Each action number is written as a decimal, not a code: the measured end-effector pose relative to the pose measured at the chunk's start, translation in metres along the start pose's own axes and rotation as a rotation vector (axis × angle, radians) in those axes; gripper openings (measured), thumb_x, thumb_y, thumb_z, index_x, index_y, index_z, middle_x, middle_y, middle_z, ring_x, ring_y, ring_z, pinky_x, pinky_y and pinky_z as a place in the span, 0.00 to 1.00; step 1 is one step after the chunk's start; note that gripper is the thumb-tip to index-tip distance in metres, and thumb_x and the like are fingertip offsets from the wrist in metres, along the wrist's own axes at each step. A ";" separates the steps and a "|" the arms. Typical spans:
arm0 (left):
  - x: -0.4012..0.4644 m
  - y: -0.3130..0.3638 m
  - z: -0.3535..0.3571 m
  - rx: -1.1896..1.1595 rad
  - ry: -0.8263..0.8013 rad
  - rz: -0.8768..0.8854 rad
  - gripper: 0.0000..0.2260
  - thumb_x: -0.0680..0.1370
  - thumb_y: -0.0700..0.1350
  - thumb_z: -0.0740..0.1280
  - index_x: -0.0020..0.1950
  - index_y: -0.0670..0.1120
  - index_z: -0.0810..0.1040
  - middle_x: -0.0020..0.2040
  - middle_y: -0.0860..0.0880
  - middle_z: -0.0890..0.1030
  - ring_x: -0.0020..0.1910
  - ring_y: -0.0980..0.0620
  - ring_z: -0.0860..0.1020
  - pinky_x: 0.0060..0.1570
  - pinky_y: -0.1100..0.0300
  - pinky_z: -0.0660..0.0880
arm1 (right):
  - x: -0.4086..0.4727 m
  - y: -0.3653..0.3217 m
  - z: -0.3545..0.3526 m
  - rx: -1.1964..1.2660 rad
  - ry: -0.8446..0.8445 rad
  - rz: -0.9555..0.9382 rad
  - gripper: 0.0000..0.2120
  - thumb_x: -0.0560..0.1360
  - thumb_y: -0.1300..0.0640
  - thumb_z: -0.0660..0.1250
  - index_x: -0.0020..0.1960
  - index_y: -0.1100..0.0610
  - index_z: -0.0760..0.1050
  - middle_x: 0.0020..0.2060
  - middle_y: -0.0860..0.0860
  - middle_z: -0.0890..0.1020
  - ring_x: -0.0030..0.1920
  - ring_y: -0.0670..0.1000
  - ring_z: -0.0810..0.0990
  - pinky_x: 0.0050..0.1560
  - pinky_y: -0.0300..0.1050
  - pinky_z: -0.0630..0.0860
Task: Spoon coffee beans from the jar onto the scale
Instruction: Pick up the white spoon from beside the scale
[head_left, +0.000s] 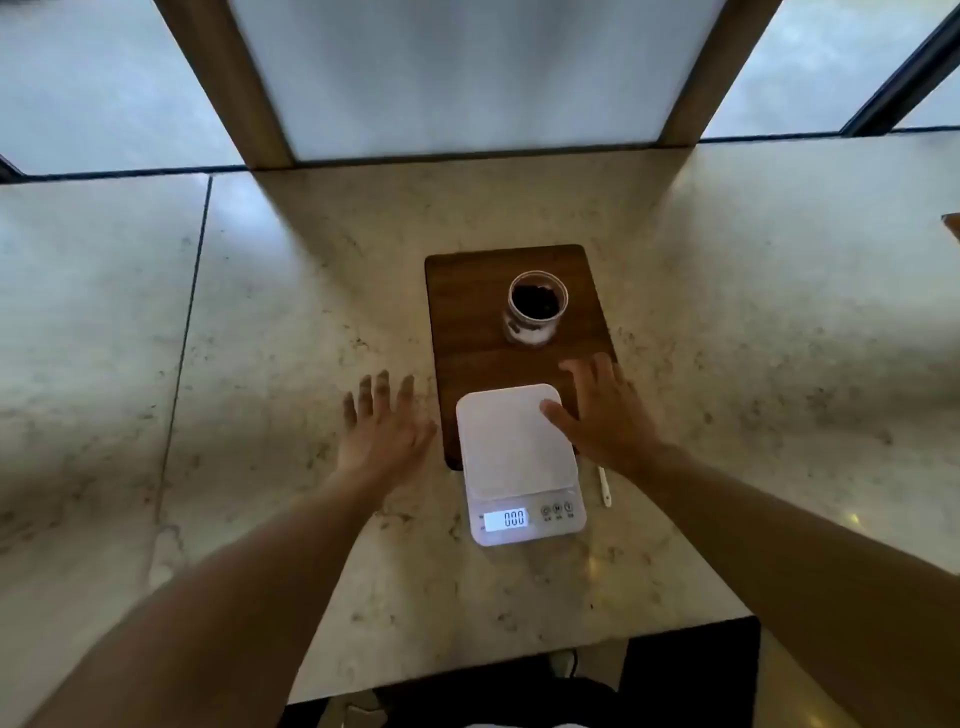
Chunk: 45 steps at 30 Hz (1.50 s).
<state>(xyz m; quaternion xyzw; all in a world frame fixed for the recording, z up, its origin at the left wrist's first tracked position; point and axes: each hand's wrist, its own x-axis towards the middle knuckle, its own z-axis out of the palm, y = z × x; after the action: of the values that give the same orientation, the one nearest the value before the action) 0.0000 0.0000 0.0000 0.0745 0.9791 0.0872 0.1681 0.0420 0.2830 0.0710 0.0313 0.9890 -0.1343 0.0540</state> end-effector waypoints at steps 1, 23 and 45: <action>-0.006 0.002 0.008 -0.008 -0.006 -0.010 0.34 0.75 0.66 0.38 0.78 0.53 0.41 0.81 0.43 0.44 0.79 0.42 0.40 0.75 0.42 0.38 | -0.006 0.005 0.006 0.037 0.025 0.026 0.25 0.75 0.39 0.63 0.64 0.54 0.71 0.62 0.56 0.74 0.59 0.57 0.76 0.58 0.54 0.76; -0.046 0.026 0.070 -0.051 0.199 -0.111 0.28 0.82 0.57 0.44 0.80 0.47 0.45 0.81 0.41 0.47 0.80 0.44 0.40 0.77 0.42 0.40 | -0.082 0.062 0.052 0.163 -0.175 0.339 0.13 0.74 0.47 0.67 0.36 0.54 0.75 0.31 0.50 0.78 0.32 0.51 0.78 0.35 0.50 0.78; -0.048 0.023 0.066 -0.042 0.204 -0.112 0.31 0.79 0.61 0.43 0.80 0.49 0.49 0.82 0.45 0.46 0.79 0.49 0.37 0.77 0.45 0.39 | 0.003 0.049 -0.002 0.402 0.247 0.031 0.09 0.81 0.53 0.64 0.50 0.58 0.80 0.34 0.49 0.84 0.29 0.42 0.82 0.32 0.34 0.77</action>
<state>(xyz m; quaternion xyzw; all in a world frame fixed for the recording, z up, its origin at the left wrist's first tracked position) 0.0706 0.0239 -0.0418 0.0071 0.9917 0.1051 0.0739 0.0423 0.3306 0.0601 0.0726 0.9408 -0.3229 -0.0729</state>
